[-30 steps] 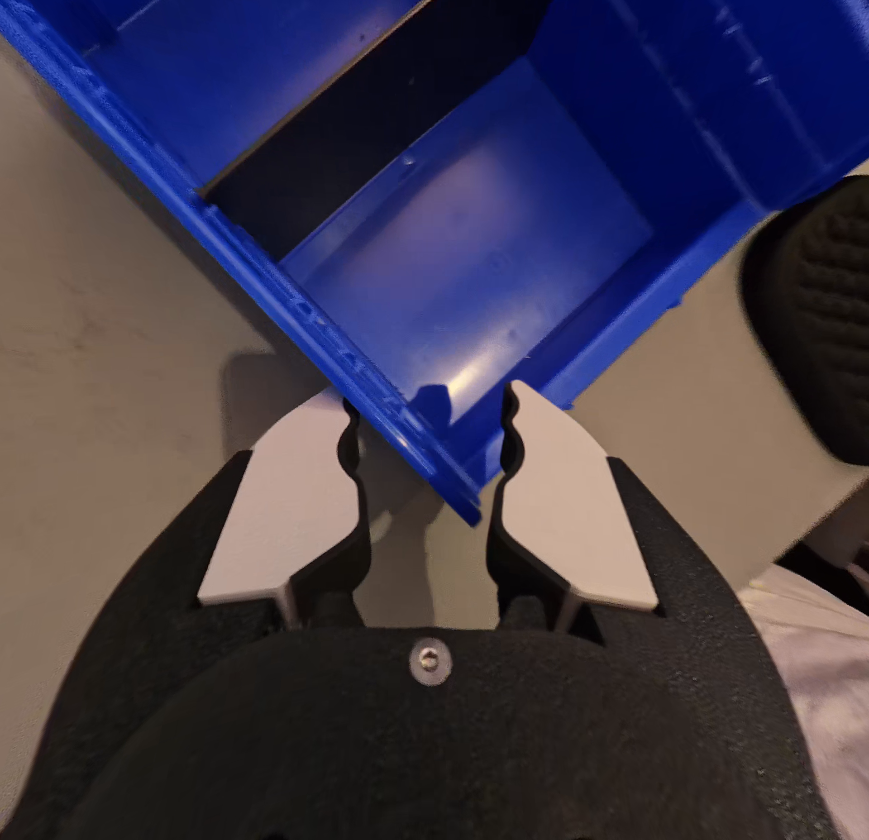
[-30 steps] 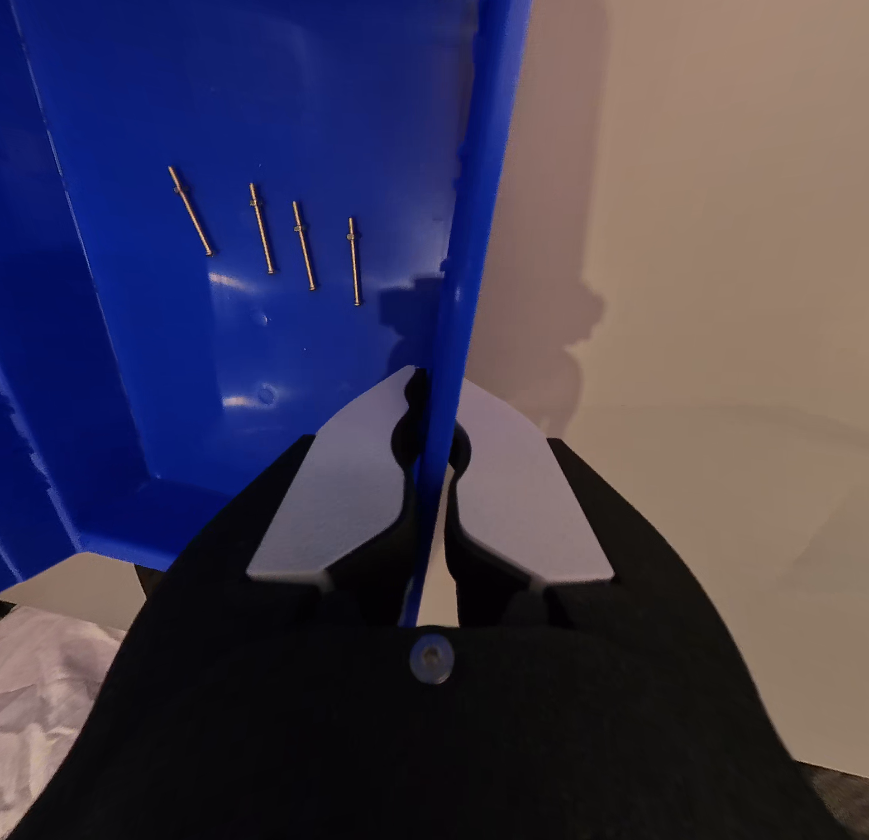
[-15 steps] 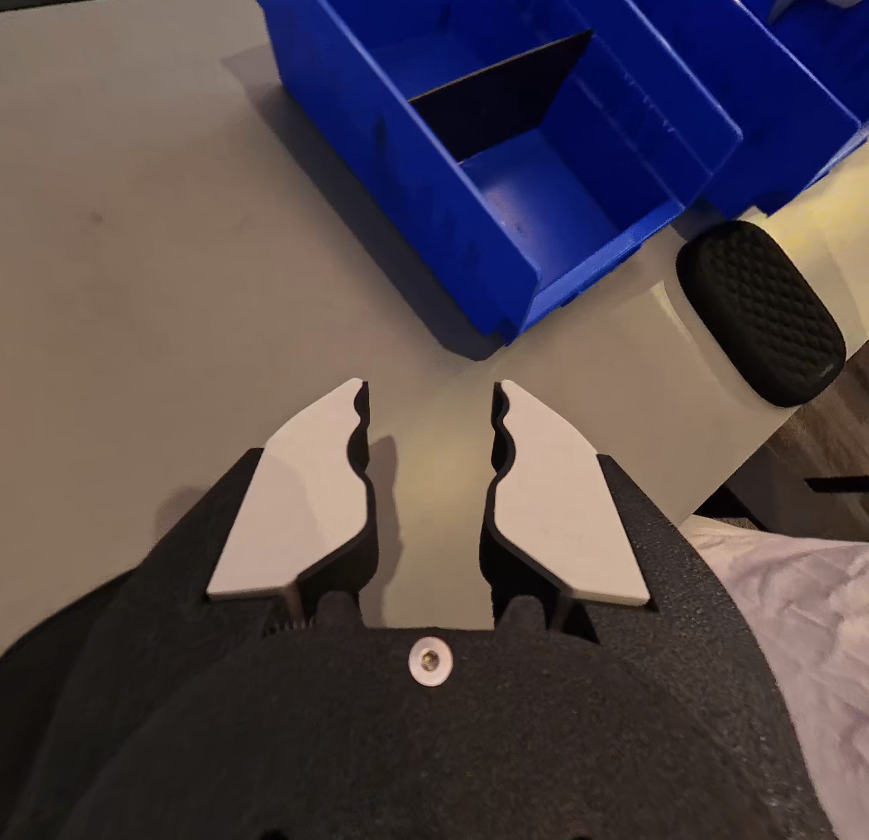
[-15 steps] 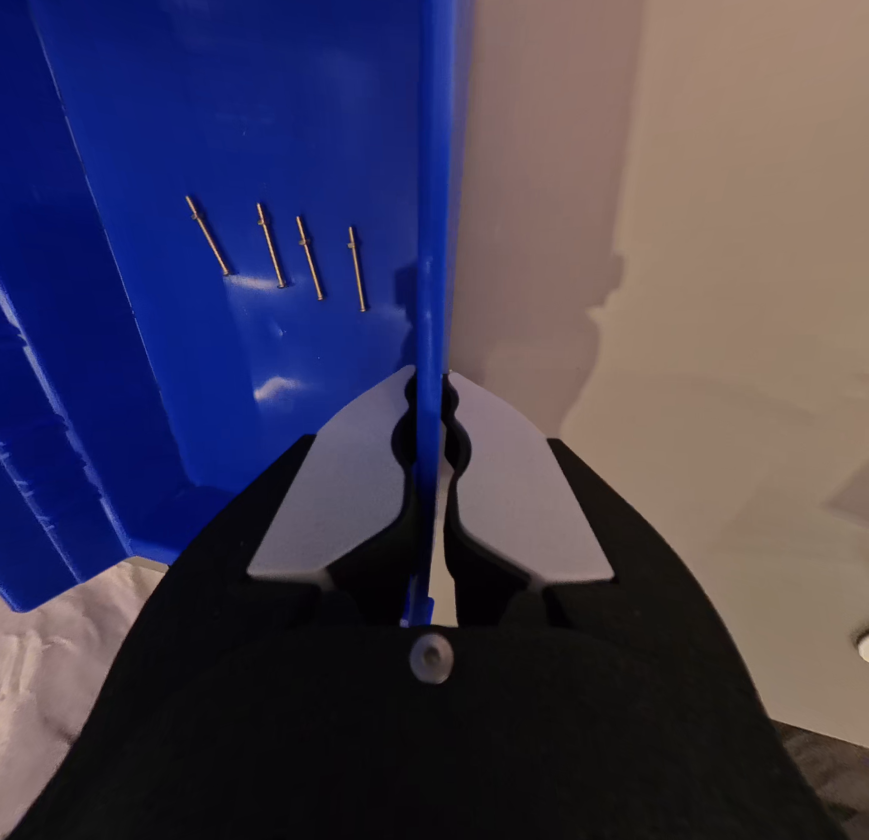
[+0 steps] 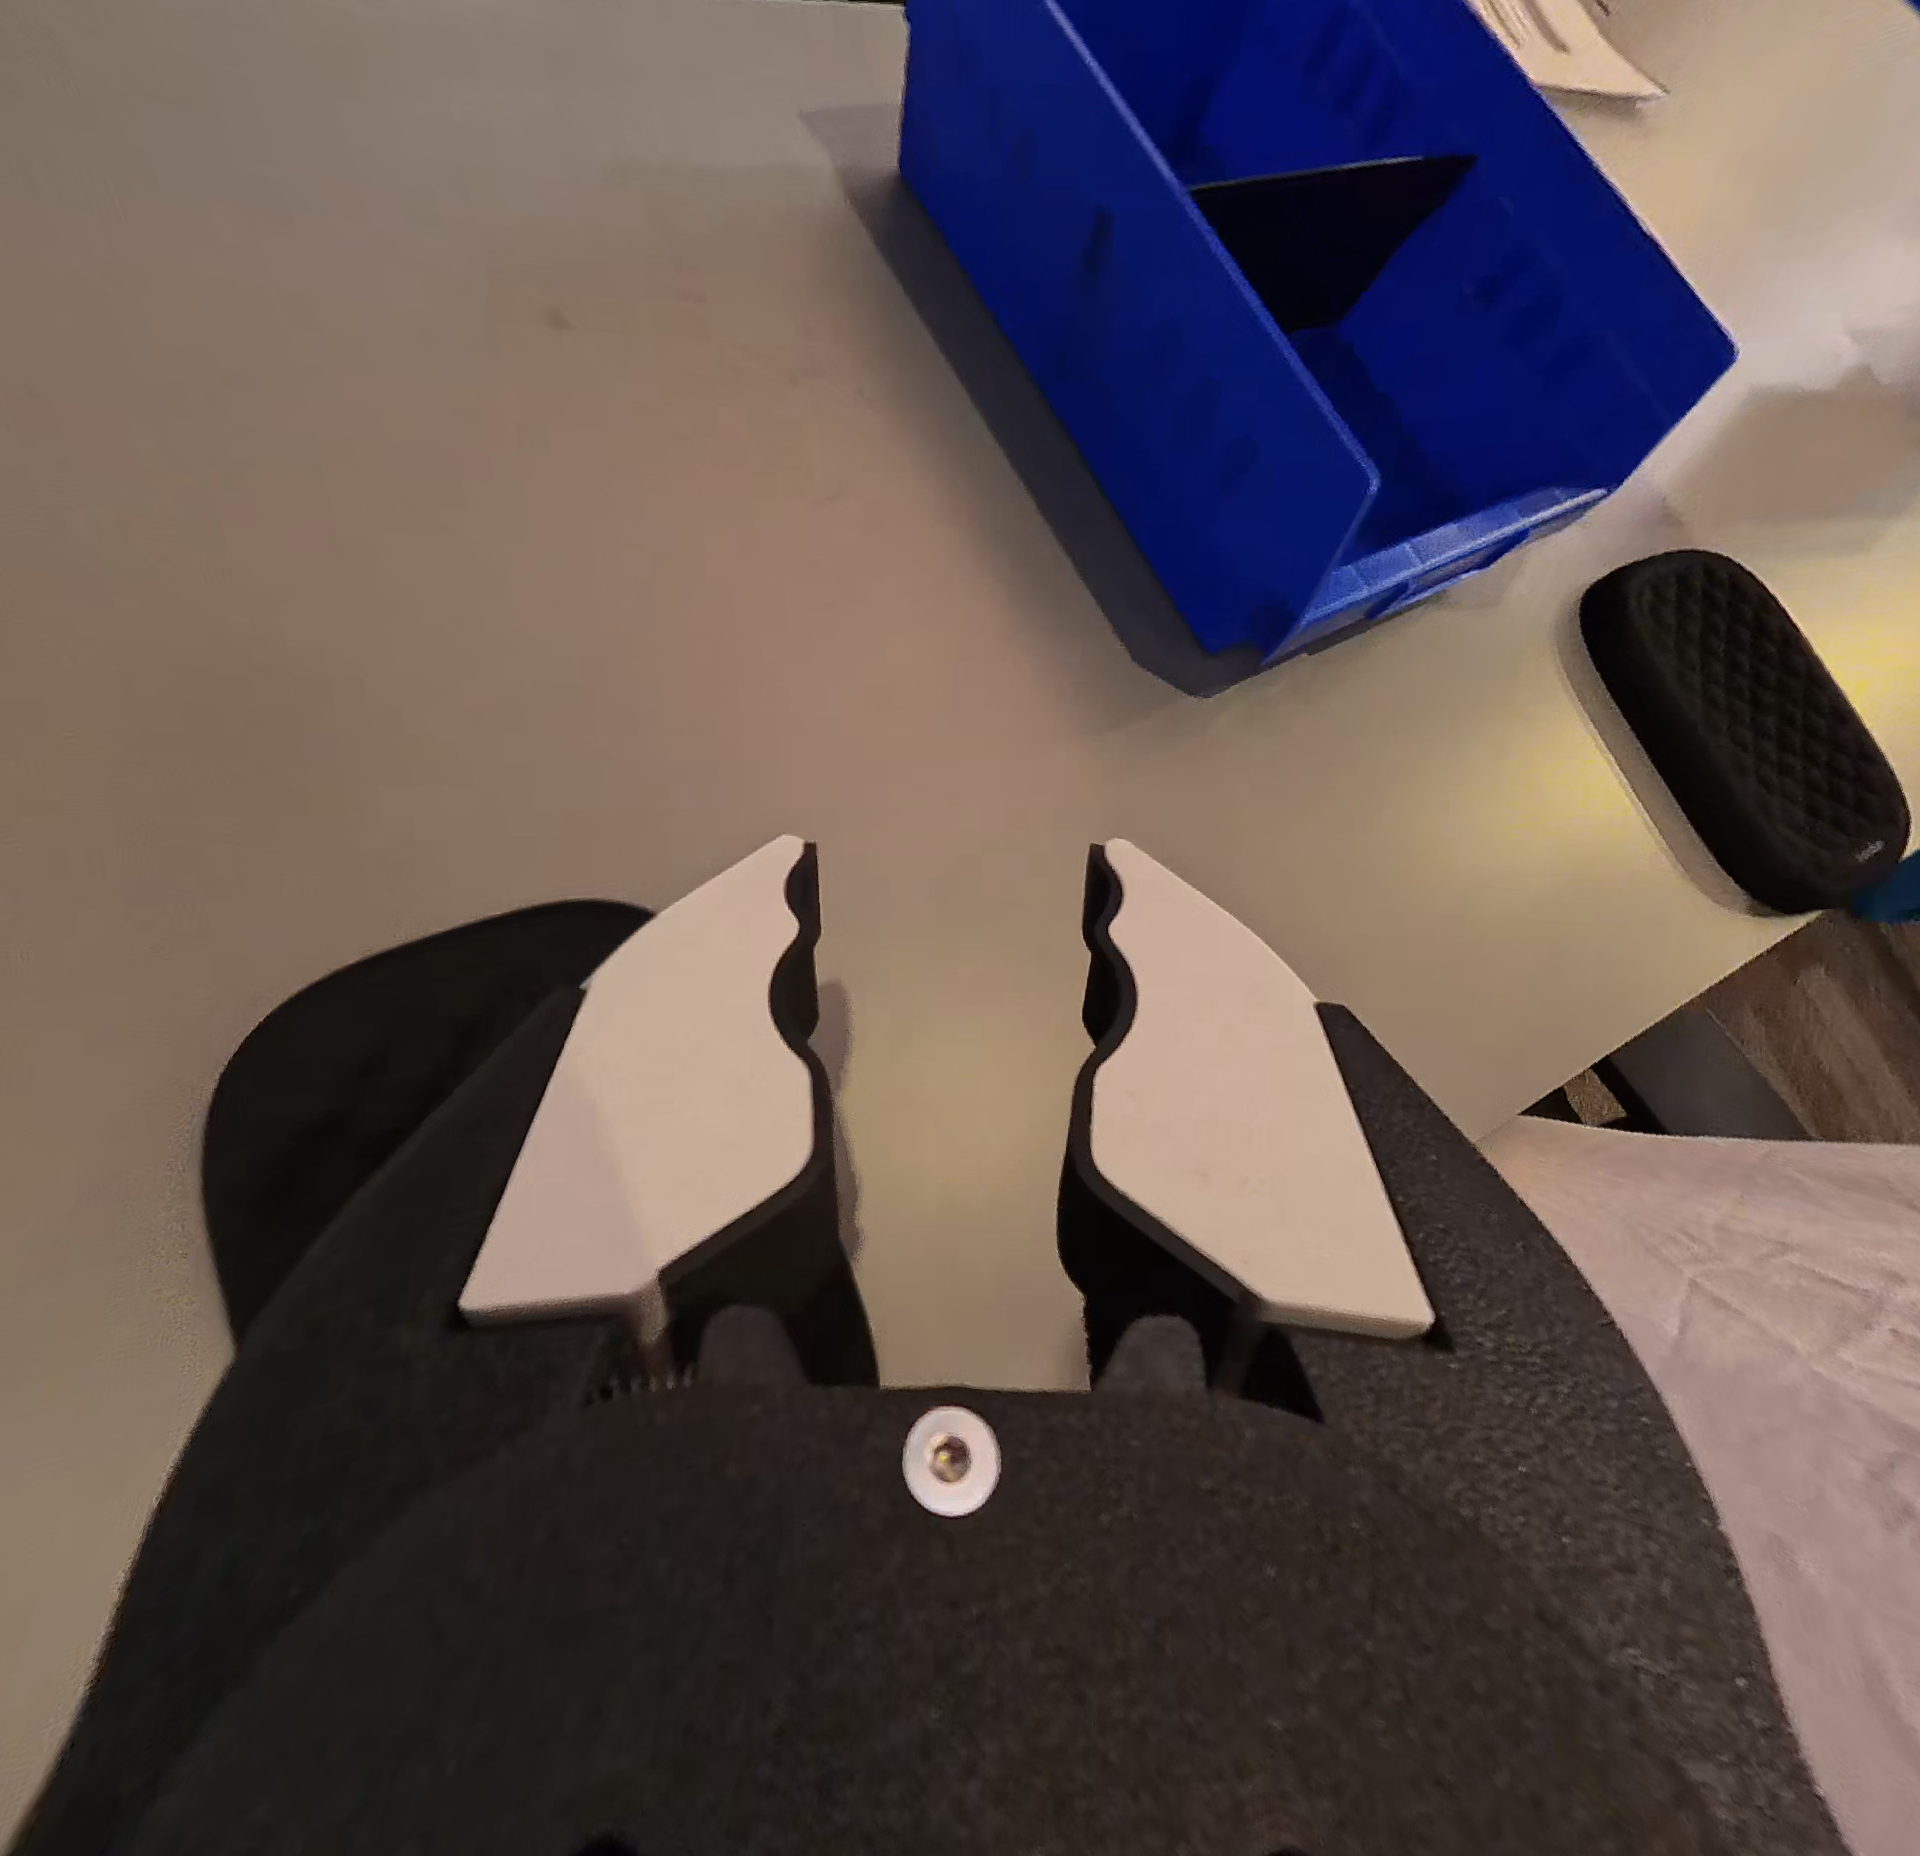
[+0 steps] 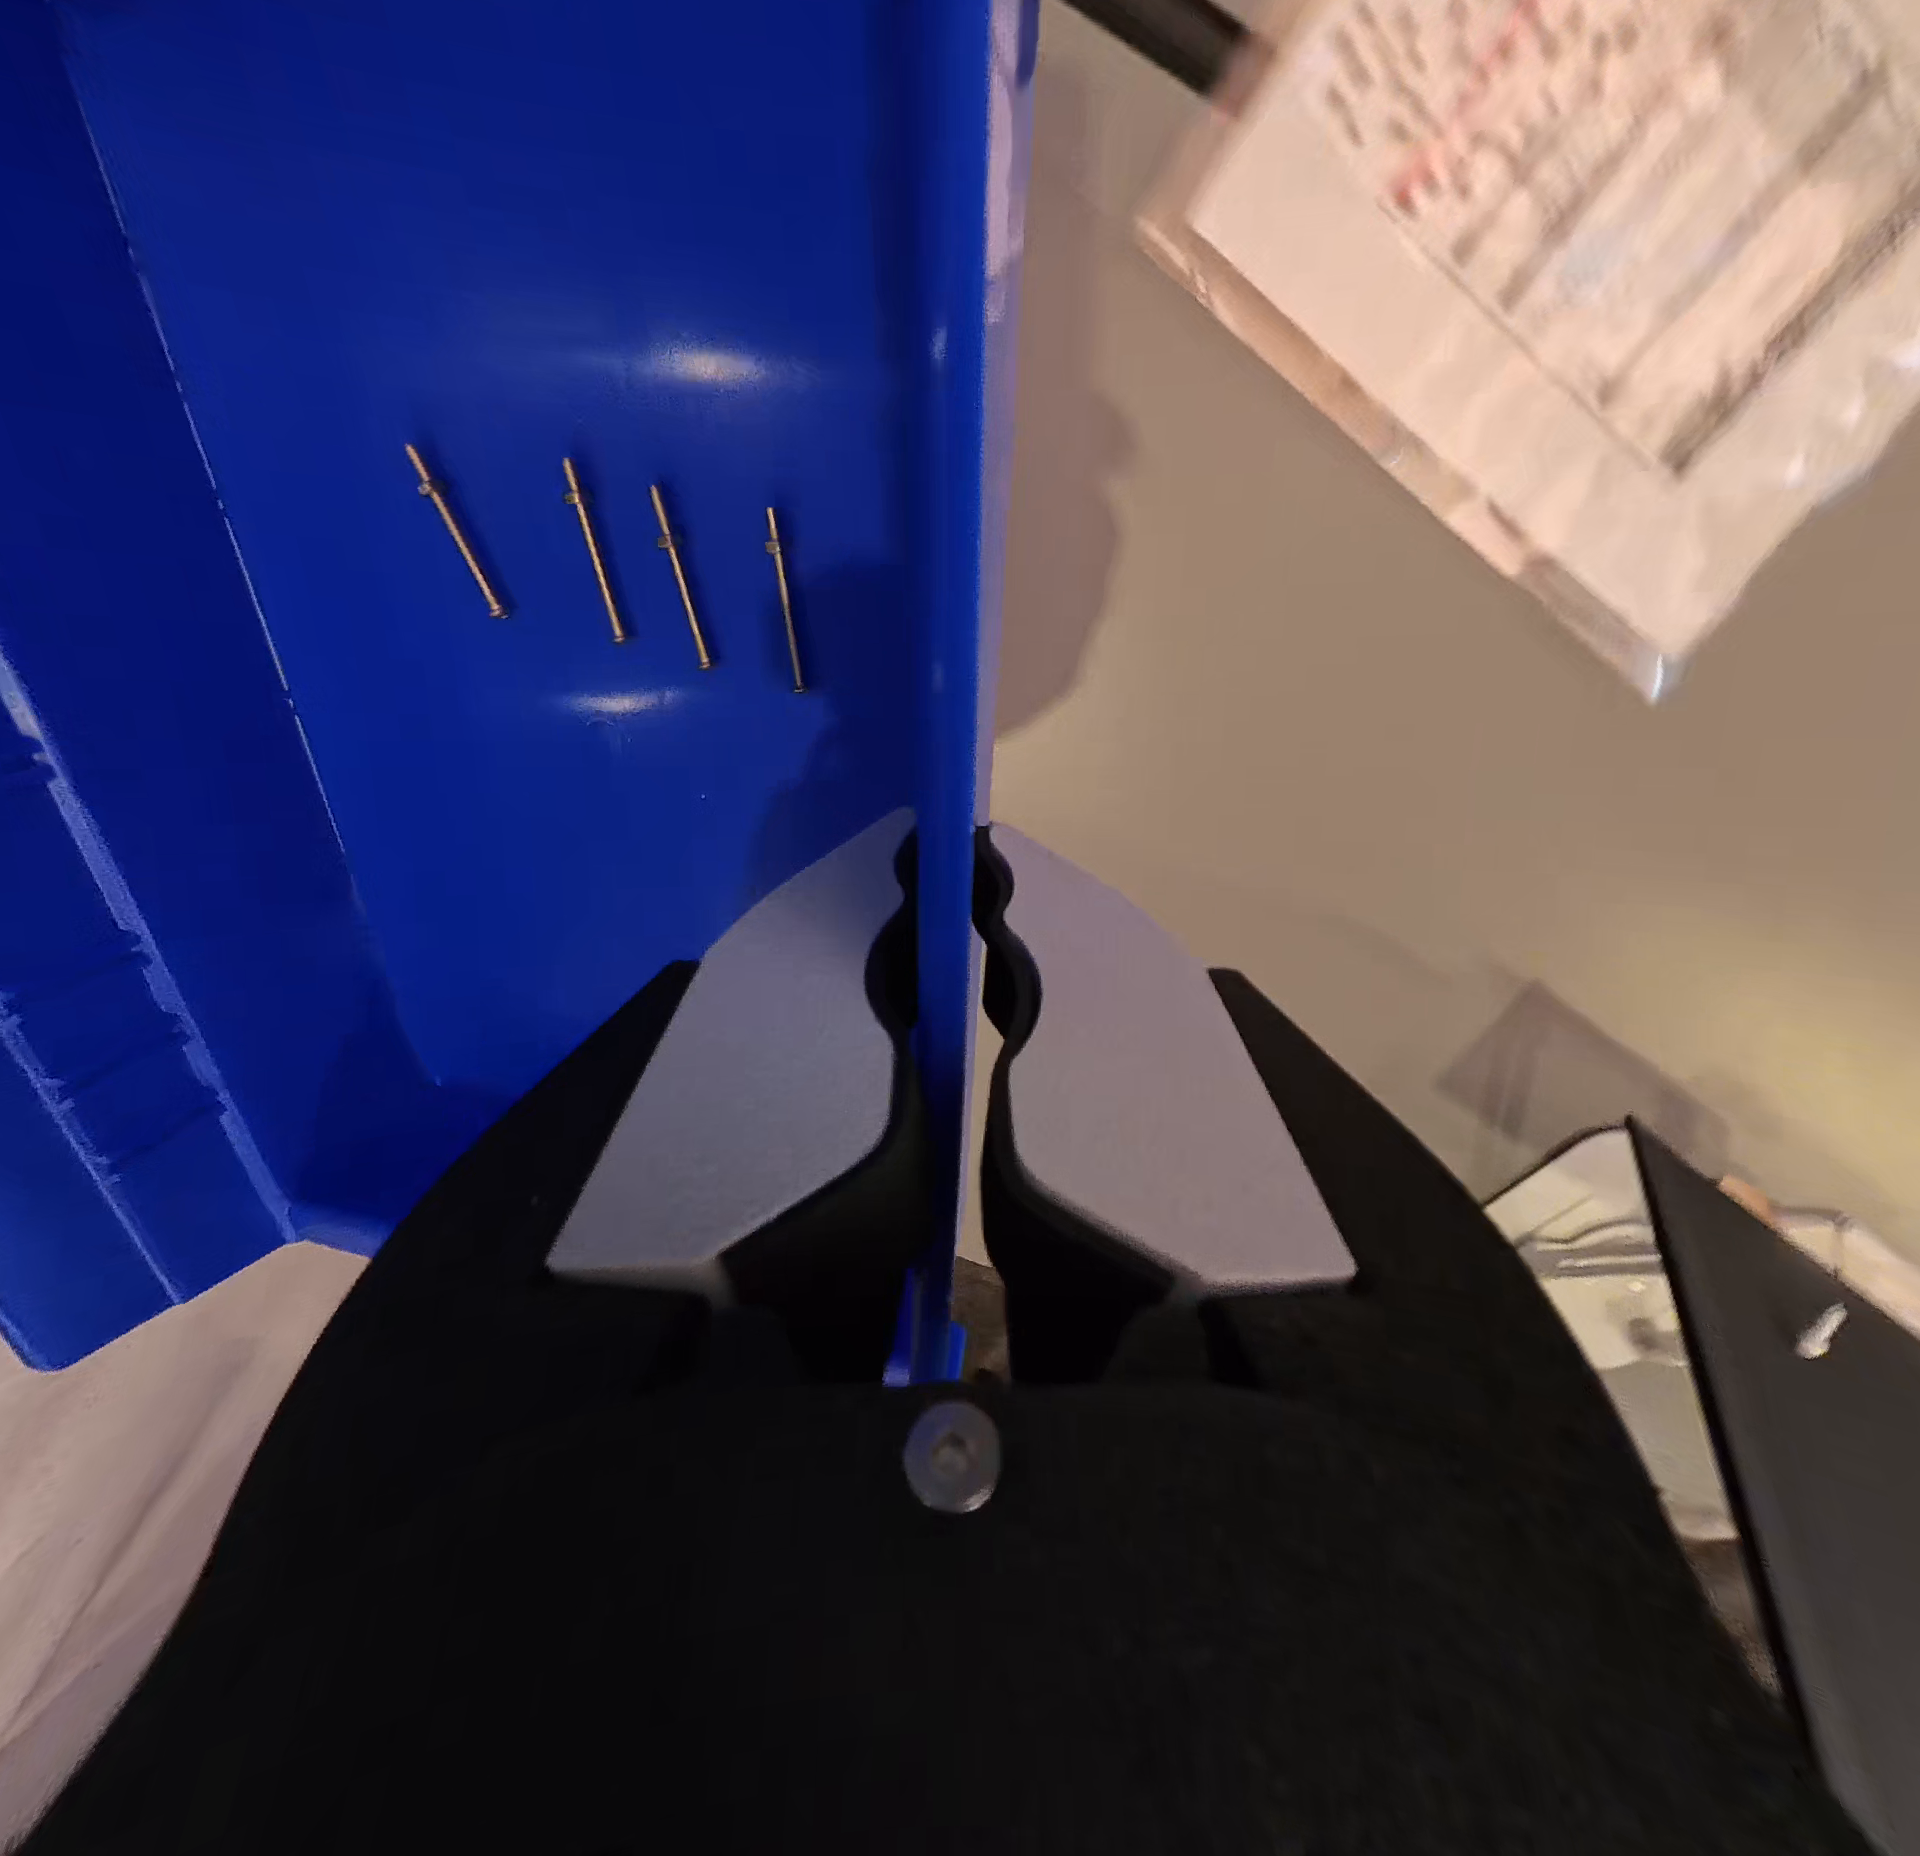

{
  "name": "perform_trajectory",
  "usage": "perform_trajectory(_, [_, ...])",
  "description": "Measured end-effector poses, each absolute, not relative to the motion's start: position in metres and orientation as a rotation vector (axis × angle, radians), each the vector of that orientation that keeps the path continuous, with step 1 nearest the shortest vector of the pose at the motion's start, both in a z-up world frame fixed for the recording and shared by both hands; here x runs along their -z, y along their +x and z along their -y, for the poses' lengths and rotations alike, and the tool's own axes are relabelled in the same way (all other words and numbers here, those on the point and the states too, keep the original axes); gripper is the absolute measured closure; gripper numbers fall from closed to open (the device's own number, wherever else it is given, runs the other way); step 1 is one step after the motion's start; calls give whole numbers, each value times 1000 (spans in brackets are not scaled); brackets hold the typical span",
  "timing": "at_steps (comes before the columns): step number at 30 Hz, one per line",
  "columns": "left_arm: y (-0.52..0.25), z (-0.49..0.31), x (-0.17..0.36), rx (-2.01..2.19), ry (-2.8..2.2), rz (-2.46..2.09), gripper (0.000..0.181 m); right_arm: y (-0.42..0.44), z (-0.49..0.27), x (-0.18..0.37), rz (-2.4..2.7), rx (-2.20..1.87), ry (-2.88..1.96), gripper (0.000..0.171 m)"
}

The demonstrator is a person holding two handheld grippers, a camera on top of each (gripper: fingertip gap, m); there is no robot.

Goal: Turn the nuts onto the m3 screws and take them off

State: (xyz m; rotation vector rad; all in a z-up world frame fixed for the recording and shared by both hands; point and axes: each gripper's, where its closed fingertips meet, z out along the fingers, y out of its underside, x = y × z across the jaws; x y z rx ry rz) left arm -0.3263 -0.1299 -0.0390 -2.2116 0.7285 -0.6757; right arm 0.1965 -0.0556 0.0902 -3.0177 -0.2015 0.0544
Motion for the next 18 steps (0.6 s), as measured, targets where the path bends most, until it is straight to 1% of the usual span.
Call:
perform_trajectory(3, [-347, 129, 39, 668, -2216, -658, 132, 115, 23, -103, 428, -73, -2996, 165])
perform_trajectory(7, [-378, 133, 37, 642, -2222, -573, 133, -10, -15, -90, 729, -199, -2948, 166])
perform_trajectory(12, [-419, 145, 35, 574, -2245, -481, 133, -152, -53, -50, 954, -344, -2892, 165])
perform_trajectory(15, [-441, 156, 33, 547, -2247, -421, 133, -211, -76, -17, 969, -383, -2893, 166])
perform_trajectory(18, [-458, 167, 33, 527, -2251, -370, 133, -252, -95, 25, 937, -418, -2903, 165])
